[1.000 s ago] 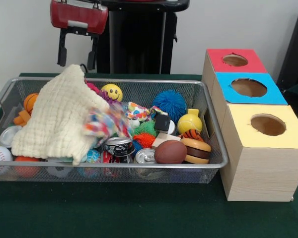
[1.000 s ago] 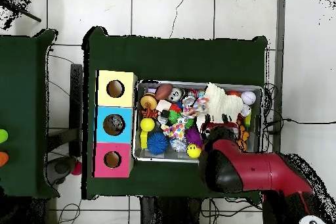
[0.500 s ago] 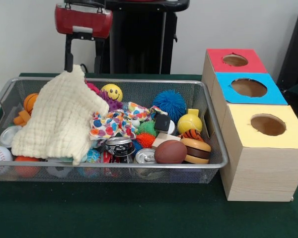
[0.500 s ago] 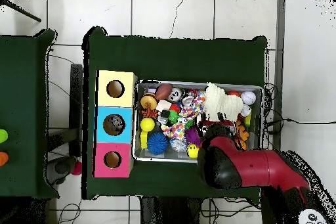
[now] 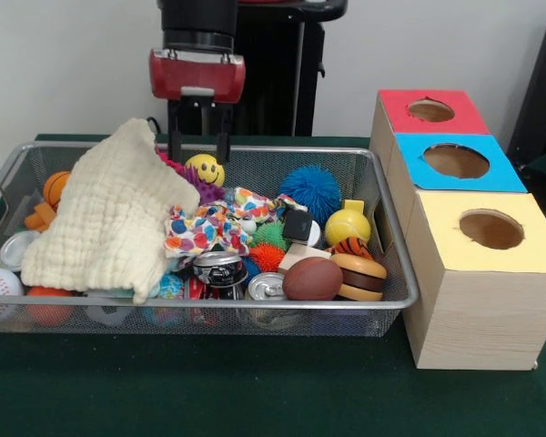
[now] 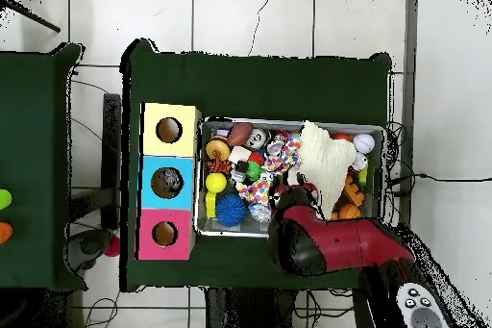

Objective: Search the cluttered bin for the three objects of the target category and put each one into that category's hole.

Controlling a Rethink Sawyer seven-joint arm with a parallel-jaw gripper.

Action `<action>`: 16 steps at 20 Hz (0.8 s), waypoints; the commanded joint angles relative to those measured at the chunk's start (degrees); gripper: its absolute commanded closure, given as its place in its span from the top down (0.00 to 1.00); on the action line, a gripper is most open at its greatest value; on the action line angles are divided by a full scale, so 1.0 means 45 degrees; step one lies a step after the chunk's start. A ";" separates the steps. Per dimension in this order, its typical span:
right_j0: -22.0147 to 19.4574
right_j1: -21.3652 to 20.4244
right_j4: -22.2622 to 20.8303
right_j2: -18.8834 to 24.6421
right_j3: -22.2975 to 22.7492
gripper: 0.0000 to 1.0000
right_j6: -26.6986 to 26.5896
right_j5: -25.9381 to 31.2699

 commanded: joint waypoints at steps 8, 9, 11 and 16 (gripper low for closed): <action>0.2101 0.1449 -0.2493 -0.2825 -0.2027 1.00 -0.0139 0.0265; 0.1977 0.1437 -0.2382 -0.2746 -0.1971 1.00 0.0014 0.0188; 0.1740 0.1483 -0.2100 -0.2634 -0.1827 1.00 0.0491 -0.0133; 0.1612 0.1393 -0.1845 -0.2574 -0.1736 1.00 0.0783 -0.0201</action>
